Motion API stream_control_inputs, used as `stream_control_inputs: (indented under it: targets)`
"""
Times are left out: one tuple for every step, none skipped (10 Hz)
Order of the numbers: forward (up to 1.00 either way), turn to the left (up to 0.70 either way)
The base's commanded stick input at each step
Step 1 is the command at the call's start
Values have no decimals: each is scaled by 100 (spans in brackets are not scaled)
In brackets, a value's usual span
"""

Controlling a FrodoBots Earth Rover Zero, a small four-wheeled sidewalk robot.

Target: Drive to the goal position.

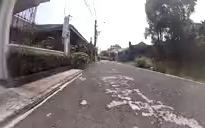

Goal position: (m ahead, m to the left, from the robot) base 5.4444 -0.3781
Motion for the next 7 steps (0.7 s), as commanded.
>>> stream_control_inputs:
  targets:
    - [100, 0]
    - [100, 0]
    - [100, 0]
    - [100, 0]
    - [100, 0]
    - [100, 0]
    - [100, 0]
